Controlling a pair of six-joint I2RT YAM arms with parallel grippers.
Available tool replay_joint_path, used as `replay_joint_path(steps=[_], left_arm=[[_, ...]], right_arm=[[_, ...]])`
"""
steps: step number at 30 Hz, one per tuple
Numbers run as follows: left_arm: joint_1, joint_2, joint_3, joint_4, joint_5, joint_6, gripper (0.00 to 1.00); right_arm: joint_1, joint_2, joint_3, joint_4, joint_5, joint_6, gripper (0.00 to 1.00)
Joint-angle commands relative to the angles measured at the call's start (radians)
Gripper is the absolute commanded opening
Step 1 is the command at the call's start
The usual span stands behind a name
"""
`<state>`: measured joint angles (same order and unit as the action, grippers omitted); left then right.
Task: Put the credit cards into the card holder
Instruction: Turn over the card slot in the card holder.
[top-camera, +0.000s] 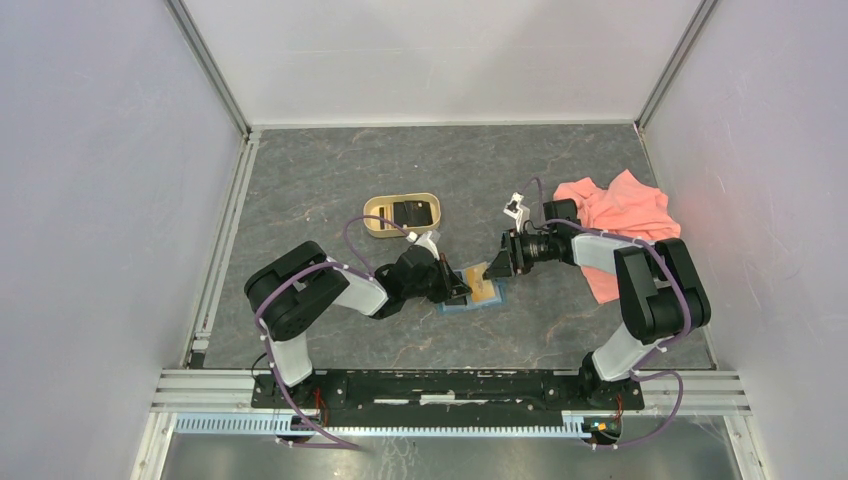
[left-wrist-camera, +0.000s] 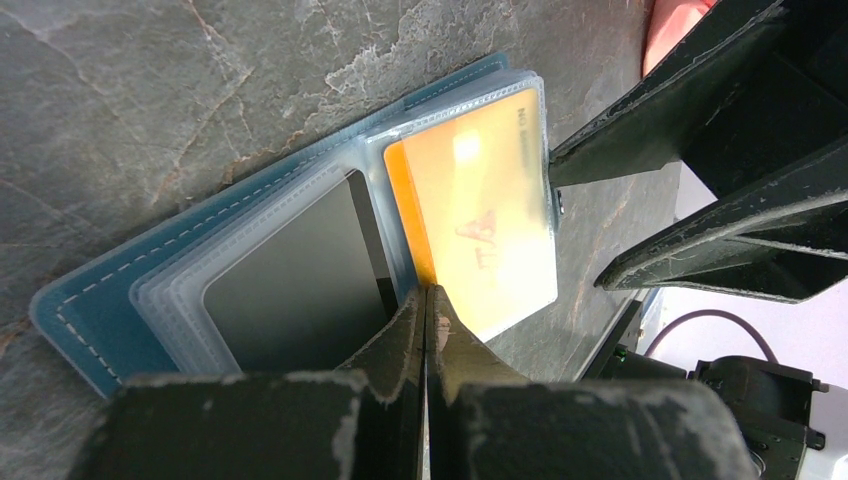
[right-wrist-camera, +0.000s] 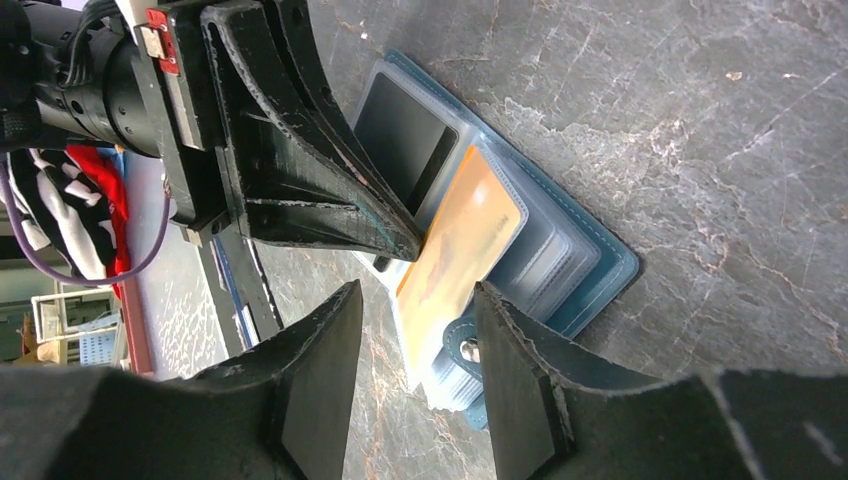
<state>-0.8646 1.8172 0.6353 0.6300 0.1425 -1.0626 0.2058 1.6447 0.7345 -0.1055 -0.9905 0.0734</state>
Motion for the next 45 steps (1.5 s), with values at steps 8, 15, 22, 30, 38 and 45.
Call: replay_joint_path(steps=[8, 15, 22, 30, 38, 45], left_arm=[[0.013, 0.042, -0.011, -0.115, -0.049, 0.001, 0.02], [0.015, 0.045, -0.016, -0.109, -0.046, 0.000, 0.02], [0.019, 0.040, -0.029, -0.077, -0.035, -0.006, 0.02], [0.034, 0.035, -0.064, -0.003, -0.009, -0.026, 0.02], [0.039, 0.044, -0.061, -0.005, -0.003, -0.032, 0.02], [0.041, 0.048, -0.060, -0.007, -0.001, -0.030, 0.02]], right_arm=[[0.033, -0.057, 0.001, 0.098, -0.160, 0.046, 0.51], [0.027, -0.076, 0.018, 0.040, -0.127, -0.041, 0.53], [0.053, -0.007, 0.001, 0.095, -0.200, 0.019, 0.53], [0.078, 0.020, -0.021, 0.183, -0.251, 0.082, 0.52], [0.055, -0.121, 0.066, -0.055, -0.112, -0.190, 0.53], [0.035, -0.133, 0.068, -0.110, 0.128, -0.220, 0.45]])
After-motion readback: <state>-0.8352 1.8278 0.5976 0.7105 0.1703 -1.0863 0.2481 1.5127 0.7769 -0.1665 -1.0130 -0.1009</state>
